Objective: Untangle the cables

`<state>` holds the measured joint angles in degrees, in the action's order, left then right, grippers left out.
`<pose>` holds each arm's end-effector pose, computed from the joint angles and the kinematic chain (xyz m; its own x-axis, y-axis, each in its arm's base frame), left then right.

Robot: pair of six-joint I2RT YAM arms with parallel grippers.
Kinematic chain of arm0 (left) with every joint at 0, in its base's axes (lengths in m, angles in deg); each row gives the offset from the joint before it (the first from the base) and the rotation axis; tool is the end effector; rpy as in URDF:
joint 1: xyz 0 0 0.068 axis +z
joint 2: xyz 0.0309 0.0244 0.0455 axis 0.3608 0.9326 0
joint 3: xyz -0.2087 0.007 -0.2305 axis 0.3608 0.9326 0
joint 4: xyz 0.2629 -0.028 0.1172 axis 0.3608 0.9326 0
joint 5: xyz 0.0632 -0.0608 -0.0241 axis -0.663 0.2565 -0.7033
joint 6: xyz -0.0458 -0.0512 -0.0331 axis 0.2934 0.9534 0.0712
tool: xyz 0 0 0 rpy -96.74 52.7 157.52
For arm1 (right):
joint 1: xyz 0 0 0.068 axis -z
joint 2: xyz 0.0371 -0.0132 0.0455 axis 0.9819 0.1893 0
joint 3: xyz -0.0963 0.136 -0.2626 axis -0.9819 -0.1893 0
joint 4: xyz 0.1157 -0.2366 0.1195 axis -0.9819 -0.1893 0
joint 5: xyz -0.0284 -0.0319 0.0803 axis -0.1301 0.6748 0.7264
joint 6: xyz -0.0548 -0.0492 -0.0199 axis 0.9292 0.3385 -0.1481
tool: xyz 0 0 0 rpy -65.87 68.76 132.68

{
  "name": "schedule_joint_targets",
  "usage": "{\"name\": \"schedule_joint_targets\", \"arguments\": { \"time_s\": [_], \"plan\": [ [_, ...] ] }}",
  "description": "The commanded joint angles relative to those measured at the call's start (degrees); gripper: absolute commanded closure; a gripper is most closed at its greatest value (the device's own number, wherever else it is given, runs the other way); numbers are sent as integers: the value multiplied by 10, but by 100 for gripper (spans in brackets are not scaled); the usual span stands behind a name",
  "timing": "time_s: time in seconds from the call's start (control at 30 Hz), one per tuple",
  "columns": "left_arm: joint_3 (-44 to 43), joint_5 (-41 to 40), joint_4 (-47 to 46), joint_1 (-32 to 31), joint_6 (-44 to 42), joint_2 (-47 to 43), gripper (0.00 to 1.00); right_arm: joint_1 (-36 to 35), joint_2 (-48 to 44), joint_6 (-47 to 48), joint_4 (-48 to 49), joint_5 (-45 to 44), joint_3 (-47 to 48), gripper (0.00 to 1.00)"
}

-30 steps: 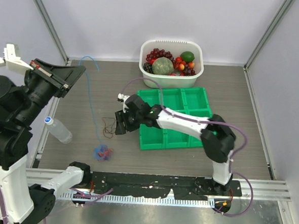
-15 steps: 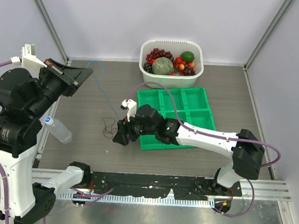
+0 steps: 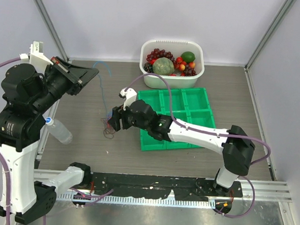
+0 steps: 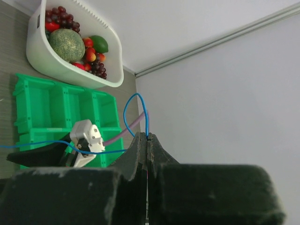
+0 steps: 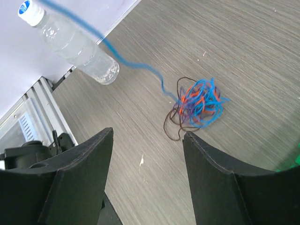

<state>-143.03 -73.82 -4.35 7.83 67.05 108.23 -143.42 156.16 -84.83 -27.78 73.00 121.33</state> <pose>0.1357 -0.0442 0.6001 -0.3982 -0.7720 -0.4955 0.1176 0.4928 -0.8622 0.2041 0.4127 0.3224 -0.4638 -0.0820 -0.8821 -0.7450 0.5749 0.3383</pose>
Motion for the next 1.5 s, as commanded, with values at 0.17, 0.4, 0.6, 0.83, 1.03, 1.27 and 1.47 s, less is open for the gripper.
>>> {"name": "schedule_joint_targets", "arguments": {
  "time_s": [0.17, 0.4, 0.6, 0.83, 1.03, 1.27, 1.47],
  "plan": [
    [-19, 42, -55, 1, 29, 6, 100, -11, 90, 1, 93, -9, 73, 35],
    [-184, 37, -41, 1, 33, 56, 100, -10, 149, -9, 106, -141, 54, 45],
    [-359, 12, -84, 1, 91, 117, 100, 2, 204, -5, 160, -145, 21, 55],
    [-374, -42, -117, 1, 71, 123, 100, 16, 215, 2, 171, -129, -21, 51],
    [-373, -81, -120, 1, 27, 118, 100, 16, 165, 19, 148, -101, -41, 41],
    [-358, -92, -128, 1, -6, 117, 100, 9, 95, 11, 81, -49, -31, 34],
    [-283, -82, -142, 1, -15, 94, 100, 10, 10, 35, 15, -11, -26, 34]
  ]
}}
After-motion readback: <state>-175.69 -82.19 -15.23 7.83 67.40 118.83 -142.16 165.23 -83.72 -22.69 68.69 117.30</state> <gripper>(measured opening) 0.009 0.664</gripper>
